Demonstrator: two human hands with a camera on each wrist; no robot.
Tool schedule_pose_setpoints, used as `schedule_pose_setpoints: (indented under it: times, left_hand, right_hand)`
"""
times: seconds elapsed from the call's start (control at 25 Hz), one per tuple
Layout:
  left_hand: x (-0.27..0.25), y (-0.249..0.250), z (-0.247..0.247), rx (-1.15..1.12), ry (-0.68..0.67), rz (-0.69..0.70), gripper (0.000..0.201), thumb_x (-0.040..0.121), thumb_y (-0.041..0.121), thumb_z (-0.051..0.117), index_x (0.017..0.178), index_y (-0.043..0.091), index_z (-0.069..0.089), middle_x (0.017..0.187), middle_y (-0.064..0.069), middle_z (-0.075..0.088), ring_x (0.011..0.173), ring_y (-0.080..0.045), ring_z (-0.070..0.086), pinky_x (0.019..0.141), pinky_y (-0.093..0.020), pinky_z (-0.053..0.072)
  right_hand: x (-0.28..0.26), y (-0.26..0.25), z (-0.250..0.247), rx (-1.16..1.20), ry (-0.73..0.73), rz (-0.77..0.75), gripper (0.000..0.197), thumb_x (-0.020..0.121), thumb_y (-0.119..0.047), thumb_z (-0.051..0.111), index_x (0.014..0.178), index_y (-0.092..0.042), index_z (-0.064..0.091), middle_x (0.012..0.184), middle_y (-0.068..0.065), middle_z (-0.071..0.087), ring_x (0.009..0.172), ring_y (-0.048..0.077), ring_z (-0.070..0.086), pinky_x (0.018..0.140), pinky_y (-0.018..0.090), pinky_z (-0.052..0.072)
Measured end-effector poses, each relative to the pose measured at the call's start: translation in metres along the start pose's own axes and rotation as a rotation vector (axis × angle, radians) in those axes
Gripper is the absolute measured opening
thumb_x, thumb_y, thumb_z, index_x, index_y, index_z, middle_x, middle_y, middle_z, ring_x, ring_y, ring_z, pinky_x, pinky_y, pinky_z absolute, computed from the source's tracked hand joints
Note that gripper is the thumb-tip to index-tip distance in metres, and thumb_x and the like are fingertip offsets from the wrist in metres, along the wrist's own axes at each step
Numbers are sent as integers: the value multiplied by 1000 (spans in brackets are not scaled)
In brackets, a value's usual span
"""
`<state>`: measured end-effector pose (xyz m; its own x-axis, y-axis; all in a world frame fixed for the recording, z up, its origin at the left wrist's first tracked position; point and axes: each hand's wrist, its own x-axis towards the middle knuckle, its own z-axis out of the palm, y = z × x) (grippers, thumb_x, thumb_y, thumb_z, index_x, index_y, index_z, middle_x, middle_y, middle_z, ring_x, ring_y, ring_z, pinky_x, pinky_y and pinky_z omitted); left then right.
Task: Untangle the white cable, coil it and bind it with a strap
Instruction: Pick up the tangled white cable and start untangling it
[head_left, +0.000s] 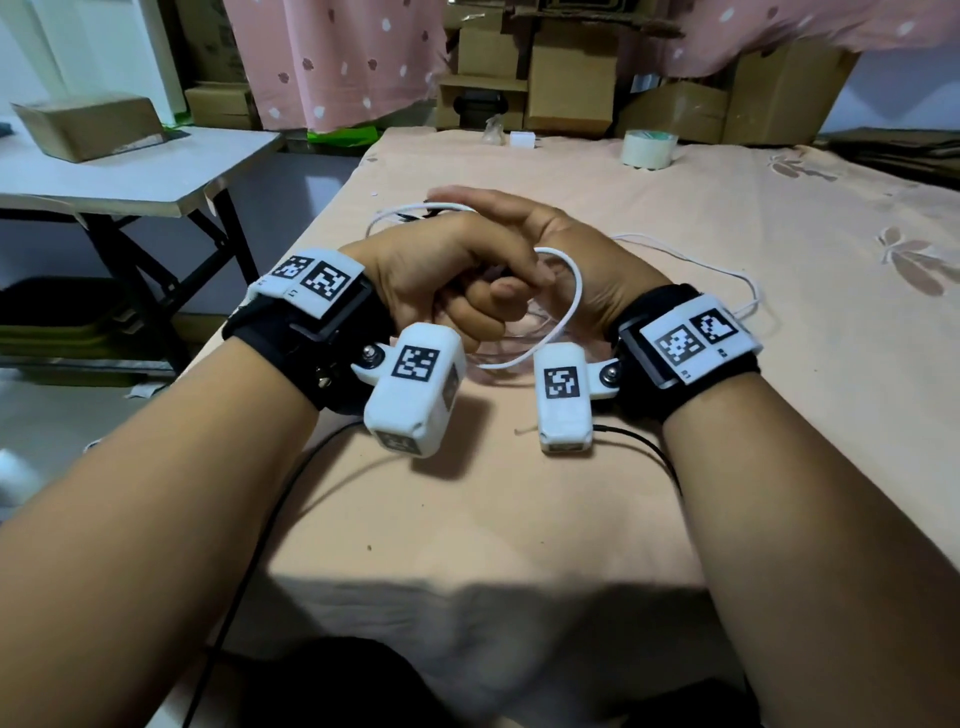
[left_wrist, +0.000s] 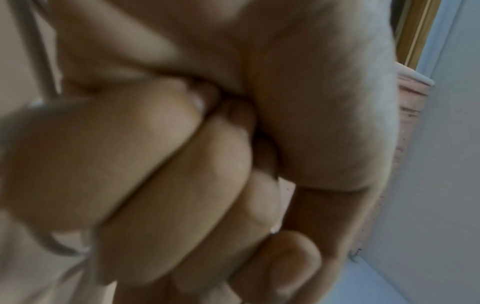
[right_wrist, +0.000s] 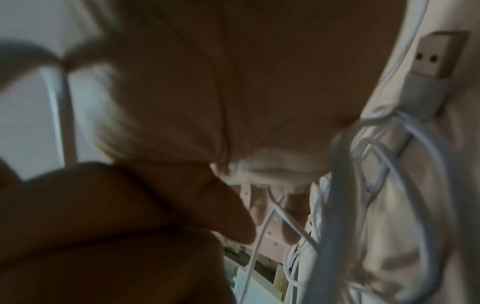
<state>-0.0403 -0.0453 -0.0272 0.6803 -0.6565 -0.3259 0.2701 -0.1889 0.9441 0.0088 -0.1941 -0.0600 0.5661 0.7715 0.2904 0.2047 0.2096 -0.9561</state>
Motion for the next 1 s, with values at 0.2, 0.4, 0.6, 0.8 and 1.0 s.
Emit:
schedule_pose_setpoints:
  times: [0.2, 0.4, 0.6, 0.8, 1.0]
  left_hand:
    - [1, -1, -3, -26, -29, -21, 50, 94, 33, 46, 48, 24, 27, 49, 7, 8, 40, -7, 3, 41, -12, 5]
    - [2, 0, -4, -163, 50, 141, 46, 90, 33, 45, 54, 25, 17, 47, 7, 8, 39, -8, 2, 42, -15, 0]
    - [6, -5, -19, -412, 101, 331, 50, 95, 32, 44, 53, 26, 17, 44, 8, 9, 36, -9, 4, 40, -17, 2]
    - [12, -11, -32, -602, 209, 437, 51, 98, 31, 40, 52, 26, 19, 41, 8, 12, 37, -10, 6, 39, -19, 5]
    - [22, -16, -24, -564, 270, 420, 51, 99, 29, 40, 54, 25, 17, 45, 6, 9, 39, -11, 4, 43, -21, 2]
  right_hand:
    - [6, 2, -1, -50, 100, 21, 62, 65, 4, 77, 123, -13, 61, 115, 13, 66, 89, 11, 64, 85, 26, 49]
    - [9, 2, -12, -97, 411, -62, 18, 71, -5, 73, 77, -21, 67, 117, 12, 59, 100, 27, 55, 88, 41, 40]
    - [9, 1, -10, -35, 372, -67, 21, 77, 6, 56, 83, -14, 57, 78, 8, 51, 71, 20, 48, 66, 34, 39]
    - [9, 2, -12, -300, 696, -54, 19, 80, 2, 65, 79, -17, 65, 66, 1, 67, 65, 16, 62, 68, 28, 52]
    - [7, 5, -22, -927, 893, 135, 12, 85, -28, 65, 75, -34, 68, 77, -14, 70, 95, 17, 65, 101, 42, 39]
